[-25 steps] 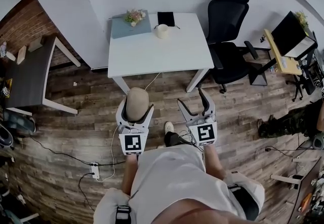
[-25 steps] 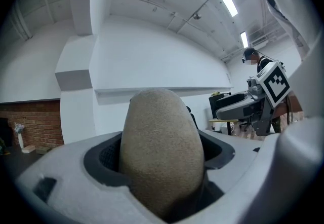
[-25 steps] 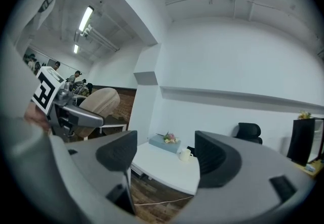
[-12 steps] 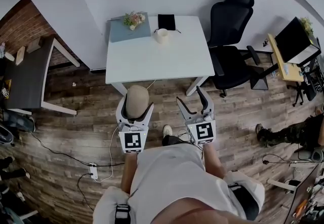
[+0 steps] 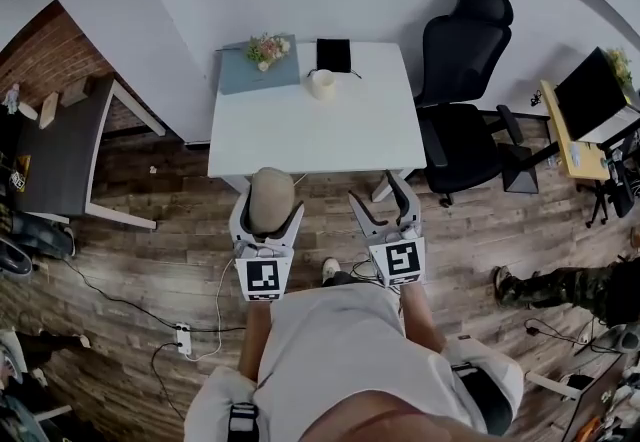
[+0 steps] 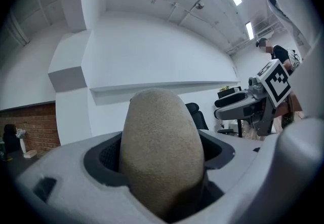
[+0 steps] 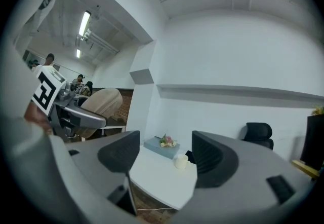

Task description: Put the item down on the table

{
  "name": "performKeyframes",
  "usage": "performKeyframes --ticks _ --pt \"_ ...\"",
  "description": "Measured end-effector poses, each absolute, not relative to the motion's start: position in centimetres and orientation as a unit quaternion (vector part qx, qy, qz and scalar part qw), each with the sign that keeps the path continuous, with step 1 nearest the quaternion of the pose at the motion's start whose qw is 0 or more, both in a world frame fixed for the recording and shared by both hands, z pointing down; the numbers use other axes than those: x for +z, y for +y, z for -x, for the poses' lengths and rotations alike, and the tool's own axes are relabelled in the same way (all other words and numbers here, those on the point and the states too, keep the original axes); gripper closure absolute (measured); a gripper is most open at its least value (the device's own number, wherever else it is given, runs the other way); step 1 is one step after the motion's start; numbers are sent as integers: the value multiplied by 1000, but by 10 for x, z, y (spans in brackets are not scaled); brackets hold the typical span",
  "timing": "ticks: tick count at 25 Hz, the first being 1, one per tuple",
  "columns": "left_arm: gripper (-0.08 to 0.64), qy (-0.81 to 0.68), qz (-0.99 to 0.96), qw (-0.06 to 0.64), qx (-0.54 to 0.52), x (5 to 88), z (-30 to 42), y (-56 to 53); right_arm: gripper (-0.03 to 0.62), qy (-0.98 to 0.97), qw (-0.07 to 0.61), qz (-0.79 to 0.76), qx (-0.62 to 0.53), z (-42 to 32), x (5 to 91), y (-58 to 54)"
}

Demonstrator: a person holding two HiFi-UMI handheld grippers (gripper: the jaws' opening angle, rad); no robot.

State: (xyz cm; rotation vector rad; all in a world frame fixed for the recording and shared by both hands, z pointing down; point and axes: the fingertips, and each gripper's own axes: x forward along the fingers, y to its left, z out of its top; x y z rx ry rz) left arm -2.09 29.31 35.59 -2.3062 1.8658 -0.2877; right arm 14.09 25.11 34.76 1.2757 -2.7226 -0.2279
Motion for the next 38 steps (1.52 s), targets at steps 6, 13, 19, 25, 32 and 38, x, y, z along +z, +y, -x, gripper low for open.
performKeyframes --ticks 6,13,19,25,32,38 --pt "153 630 764 83 -107 353 12 269 273 -905 64 -416 -63 -148 351 220" --pt "153 640 756 86 -109 351 16 250 275 -910 51 -408 -63 -145 352 195" --pt "153 643 754 85 -106 354 22 233 276 -909 48 -408 -67 -140 352 177" --pt "153 635 761 83 -100 358 25 210 278 -905 54 -418 -63 -138 355 159" --pt "153 625 770 85 -97 360 36 180 282 -898 62 -431 -67 -129 357 132" --pt "153 615 778 83 -95 361 56 148 284 -892 71 -441 -67 -108 355 104"
